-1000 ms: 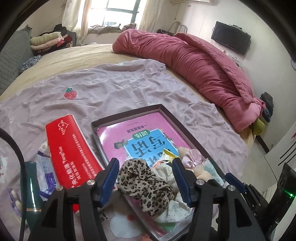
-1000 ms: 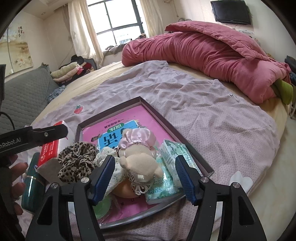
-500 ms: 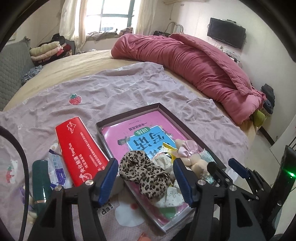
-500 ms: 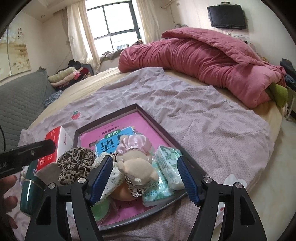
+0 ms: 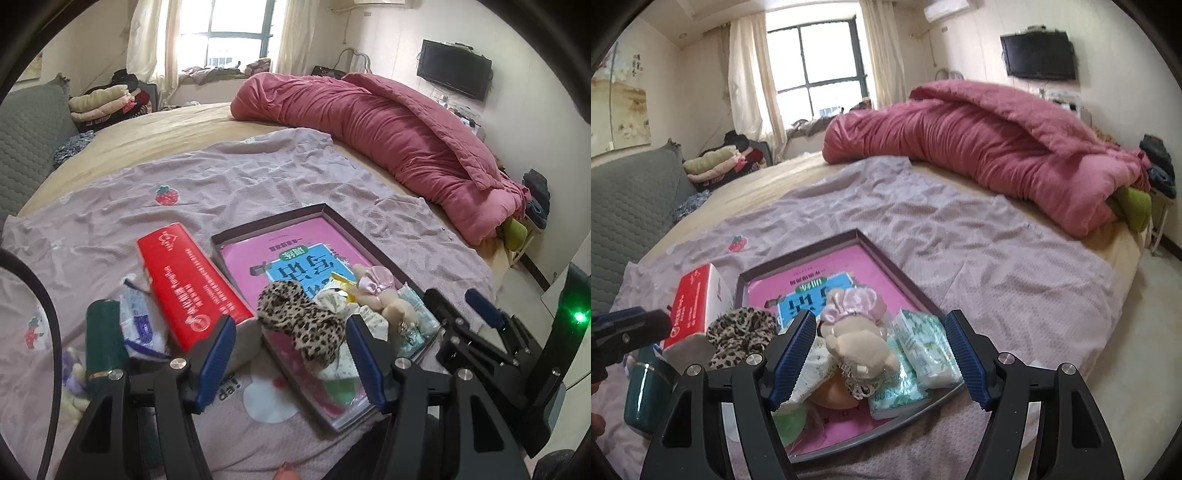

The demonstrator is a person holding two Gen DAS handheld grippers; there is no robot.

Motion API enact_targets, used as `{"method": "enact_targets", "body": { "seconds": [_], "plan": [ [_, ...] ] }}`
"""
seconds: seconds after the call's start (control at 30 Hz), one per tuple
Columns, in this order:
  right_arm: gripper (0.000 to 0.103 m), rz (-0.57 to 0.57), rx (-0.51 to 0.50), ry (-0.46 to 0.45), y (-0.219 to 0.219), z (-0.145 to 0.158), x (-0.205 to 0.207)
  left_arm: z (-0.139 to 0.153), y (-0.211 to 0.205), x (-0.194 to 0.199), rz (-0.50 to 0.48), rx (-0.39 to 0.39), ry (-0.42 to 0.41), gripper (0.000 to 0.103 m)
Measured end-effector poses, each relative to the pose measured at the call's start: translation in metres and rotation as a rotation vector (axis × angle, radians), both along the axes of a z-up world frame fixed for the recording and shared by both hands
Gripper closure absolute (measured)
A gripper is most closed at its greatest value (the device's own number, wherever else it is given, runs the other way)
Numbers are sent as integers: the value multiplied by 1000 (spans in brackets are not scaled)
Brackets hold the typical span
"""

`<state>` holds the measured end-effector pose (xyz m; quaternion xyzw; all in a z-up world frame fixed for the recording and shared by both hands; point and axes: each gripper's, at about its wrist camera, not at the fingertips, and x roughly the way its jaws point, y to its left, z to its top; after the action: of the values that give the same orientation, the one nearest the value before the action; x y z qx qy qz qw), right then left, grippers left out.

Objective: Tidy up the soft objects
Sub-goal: 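Move both open grippers back toward the remaining items beside the thermos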

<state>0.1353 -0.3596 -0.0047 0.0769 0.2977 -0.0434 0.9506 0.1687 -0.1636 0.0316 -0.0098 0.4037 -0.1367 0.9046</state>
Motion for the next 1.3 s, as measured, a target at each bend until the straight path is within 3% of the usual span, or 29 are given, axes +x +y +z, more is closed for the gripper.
{"method": "enact_targets", "body": {
  "seconds": [0.57,1.3],
  "plan": [
    [29,173,-79,-153,64,44,-28,17,84,-51,106,-24,-27,41],
    [28,390,-215,-188,132,56,-53,8,188,-95,288,-74,-18,41]
  ]
}}
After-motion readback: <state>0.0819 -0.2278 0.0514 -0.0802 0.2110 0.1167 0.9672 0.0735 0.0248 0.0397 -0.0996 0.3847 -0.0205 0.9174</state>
